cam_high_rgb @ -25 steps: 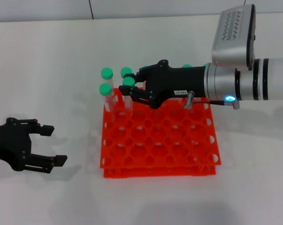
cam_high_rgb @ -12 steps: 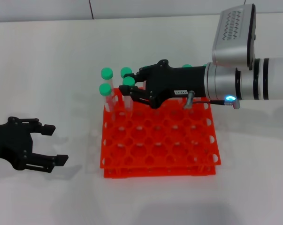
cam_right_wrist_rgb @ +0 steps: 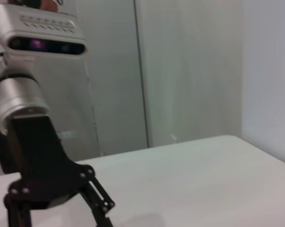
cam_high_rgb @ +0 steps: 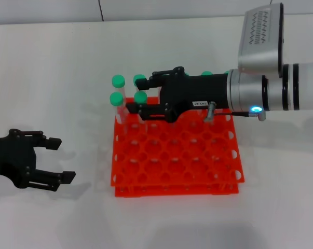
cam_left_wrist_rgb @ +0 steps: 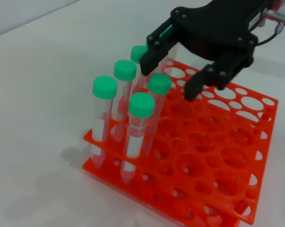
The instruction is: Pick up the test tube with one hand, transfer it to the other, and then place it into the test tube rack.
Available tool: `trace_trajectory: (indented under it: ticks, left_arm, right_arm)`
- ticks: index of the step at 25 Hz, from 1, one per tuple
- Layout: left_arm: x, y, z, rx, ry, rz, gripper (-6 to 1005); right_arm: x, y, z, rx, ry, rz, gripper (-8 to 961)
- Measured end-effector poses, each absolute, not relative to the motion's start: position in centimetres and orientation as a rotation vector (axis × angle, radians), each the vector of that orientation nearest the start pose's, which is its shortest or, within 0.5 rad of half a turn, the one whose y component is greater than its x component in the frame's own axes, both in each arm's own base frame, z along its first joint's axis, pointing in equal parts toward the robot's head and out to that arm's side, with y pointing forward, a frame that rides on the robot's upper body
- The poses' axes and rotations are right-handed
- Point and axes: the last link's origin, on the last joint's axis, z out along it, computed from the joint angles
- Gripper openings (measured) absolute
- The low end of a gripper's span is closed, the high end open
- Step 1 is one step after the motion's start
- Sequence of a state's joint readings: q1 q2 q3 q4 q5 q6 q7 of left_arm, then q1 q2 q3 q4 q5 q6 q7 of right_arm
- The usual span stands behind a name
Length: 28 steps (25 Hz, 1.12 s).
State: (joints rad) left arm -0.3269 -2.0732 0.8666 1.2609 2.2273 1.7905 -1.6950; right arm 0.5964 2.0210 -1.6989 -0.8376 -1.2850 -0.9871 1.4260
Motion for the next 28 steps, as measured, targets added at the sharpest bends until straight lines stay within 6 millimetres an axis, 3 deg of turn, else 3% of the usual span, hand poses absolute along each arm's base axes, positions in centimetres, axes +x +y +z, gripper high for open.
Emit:
trace_trajectory:
  ticks: [5,10,16,28]
  left_arm:
    - [-27.1,28.4,5.9,-2.883,-0.613,-0.115,893]
    - [-27.0,28.3,6.0,-2.883,-0.590,-0.131,893]
    - [-26.2,28.4,6.4,-2.881,-0.519,-0.211,893]
    - [-25.8,28.7,6.8,-2.869,-0.491,-0.244,893]
  right_arm:
    - [13.9,35.7,-6.5,-2.804,0.219,0.723,589]
    - [14.1,34.7,-4.6,-2.771,0.175,0.794,645]
    - [15.8,34.7,-1.5,-2.708,0.233,0.850,643]
    - [19.8,33.9,2.2,-2.790,0.329,0.626,640]
